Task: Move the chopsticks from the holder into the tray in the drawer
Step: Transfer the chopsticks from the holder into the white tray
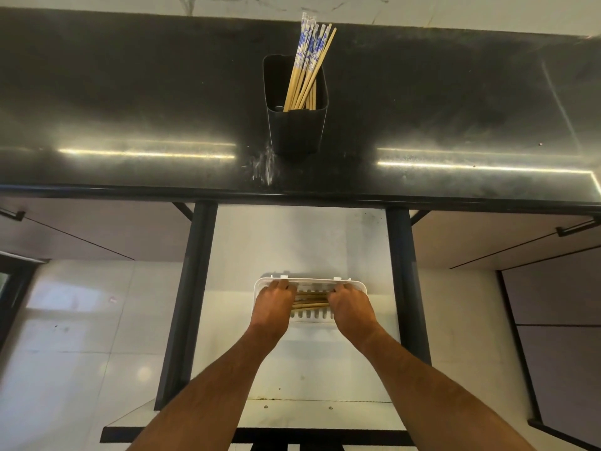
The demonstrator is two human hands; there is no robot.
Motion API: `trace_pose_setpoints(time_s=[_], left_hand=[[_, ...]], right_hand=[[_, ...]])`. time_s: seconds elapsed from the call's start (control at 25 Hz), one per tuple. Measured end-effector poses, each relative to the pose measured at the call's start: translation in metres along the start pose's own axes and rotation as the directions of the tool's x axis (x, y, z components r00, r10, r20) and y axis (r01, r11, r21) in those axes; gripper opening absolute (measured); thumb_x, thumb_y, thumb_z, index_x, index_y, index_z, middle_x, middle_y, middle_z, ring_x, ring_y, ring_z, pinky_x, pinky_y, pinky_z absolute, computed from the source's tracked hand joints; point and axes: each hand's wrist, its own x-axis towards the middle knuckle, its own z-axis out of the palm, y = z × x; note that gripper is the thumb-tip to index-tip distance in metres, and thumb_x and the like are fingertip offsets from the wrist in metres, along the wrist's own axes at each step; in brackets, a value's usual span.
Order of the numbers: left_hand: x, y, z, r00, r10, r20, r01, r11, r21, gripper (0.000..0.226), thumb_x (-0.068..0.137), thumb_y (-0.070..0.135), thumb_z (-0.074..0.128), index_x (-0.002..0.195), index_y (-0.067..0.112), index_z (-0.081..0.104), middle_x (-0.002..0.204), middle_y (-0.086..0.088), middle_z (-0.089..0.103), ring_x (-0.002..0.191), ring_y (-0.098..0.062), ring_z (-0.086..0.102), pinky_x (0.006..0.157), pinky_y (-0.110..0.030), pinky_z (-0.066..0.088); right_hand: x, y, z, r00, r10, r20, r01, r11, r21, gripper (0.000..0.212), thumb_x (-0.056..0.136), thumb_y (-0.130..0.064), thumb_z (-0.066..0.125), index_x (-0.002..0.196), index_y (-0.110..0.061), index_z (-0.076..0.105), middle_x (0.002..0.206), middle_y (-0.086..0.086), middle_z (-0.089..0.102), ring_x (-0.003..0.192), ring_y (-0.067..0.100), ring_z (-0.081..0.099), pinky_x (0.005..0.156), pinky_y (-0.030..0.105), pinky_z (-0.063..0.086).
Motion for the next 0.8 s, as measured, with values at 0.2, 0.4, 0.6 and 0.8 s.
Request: trace_pose_setpoints(time_s=[0.2, 0.4, 0.6, 0.8], left_hand=[[0.0, 0.003, -0.008, 0.994, -0.024, 0.111, 0.027, 0.999, -0.03, 0.013, 0.091, 0.007, 0.062, 0.104, 0.011, 0.064, 0.103, -0.01, 0.068, 0.093, -0.03, 0.065, 0.08, -0.04, 0.055], [0.003, 0.001, -0.005, 0.994, -0.032, 0.103, 0.032, 0.999, -0.002, 0.019, 0.092, 0.004, 0.058, 0.108, 0.011, 0.066, 0.103, -0.01, 0.07, 0.092, -0.031, 0.067, 0.079, -0.039, 0.056], [-0.001, 0.0, 0.001, 0.997, -0.036, 0.068, 0.04, 0.998, -0.05, 0.025, 0.094, 0.0, 0.057, 0.117, 0.008, 0.063, 0.114, -0.012, 0.068, 0.1, -0.032, 0.066, 0.087, -0.041, 0.057], [-0.004, 0.002, -0.005, 0.995, -0.043, 0.088, 0.045, 0.999, -0.018, 0.019, 0.092, -0.003, 0.058, 0.106, 0.007, 0.064, 0.102, -0.015, 0.067, 0.091, -0.034, 0.065, 0.078, -0.042, 0.055]], right_hand=[[-0.002, 0.0, 0.004, 1.0, 0.0, -0.004, 0.0, 0.999, 0.037, 0.036, 0.098, -0.036, 0.064, 0.128, -0.016, 0.065, 0.123, 0.006, 0.068, 0.112, 0.022, 0.065, 0.104, 0.033, 0.051], [-0.001, 0.001, 0.0, 0.998, 0.057, -0.019, -0.055, 0.997, 0.058, 0.016, 0.099, -0.004, 0.055, 0.1, 0.0, 0.07, 0.105, 0.019, 0.067, 0.102, 0.036, 0.064, 0.088, 0.044, 0.051], [0.003, -0.006, -0.006, 0.995, 0.075, 0.064, -0.083, 0.988, 0.13, 0.019, 0.101, -0.019, 0.061, 0.11, -0.006, 0.072, 0.103, 0.011, 0.073, 0.098, 0.026, 0.069, 0.092, 0.039, 0.057], [-0.003, -0.005, 0.0, 0.995, 0.098, 0.003, -0.097, 0.989, 0.112, 0.019, 0.095, 0.001, 0.052, 0.087, -0.001, 0.069, 0.089, 0.019, 0.068, 0.087, 0.038, 0.066, 0.077, 0.047, 0.052]])
